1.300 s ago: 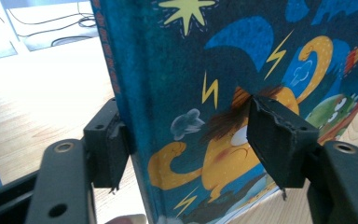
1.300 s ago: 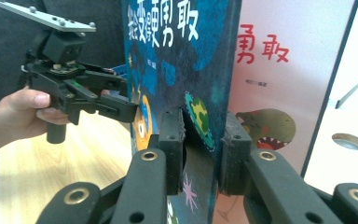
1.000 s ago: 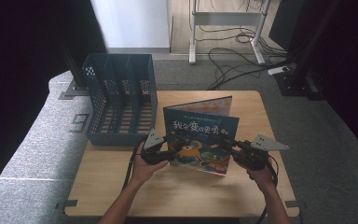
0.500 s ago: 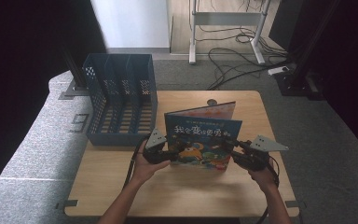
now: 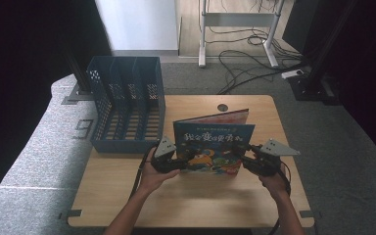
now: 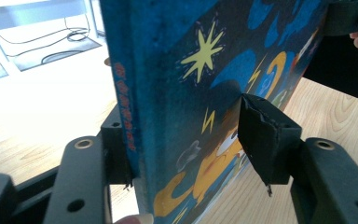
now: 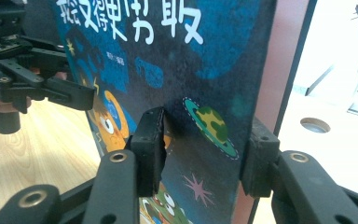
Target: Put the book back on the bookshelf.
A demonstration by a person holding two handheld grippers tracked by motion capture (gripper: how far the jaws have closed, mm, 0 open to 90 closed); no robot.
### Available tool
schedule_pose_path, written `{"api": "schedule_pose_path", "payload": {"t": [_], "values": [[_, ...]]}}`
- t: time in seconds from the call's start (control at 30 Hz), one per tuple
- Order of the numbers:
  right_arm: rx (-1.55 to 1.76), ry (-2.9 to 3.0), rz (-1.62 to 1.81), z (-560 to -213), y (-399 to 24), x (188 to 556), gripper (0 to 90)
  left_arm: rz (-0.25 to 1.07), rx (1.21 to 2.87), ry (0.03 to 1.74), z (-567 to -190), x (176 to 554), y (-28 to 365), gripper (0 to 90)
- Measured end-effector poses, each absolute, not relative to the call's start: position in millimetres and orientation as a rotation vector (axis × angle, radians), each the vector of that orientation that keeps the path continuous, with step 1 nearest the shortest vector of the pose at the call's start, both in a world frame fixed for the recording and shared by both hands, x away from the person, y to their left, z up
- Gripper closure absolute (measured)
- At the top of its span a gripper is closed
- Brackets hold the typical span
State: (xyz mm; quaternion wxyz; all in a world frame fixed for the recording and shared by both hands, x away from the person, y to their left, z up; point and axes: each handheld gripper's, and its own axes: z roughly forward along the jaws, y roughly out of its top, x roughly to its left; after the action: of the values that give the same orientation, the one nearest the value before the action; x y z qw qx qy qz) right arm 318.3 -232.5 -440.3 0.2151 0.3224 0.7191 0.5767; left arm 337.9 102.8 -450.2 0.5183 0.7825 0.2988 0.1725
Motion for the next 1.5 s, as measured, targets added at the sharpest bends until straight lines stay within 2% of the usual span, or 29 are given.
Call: {"api": "schedule_pose_path", "payload": {"t": [0.83,1.5], "values": [[0.961,1.974,1.612,-438,-223,337,45.0,0.408,1.836,0.747,-452,335,109,49.3],[0.976,1.945,1.609,-440,-216,343,38.3,0.403,1.818,0.748,-454,331,113,50.9]]}}
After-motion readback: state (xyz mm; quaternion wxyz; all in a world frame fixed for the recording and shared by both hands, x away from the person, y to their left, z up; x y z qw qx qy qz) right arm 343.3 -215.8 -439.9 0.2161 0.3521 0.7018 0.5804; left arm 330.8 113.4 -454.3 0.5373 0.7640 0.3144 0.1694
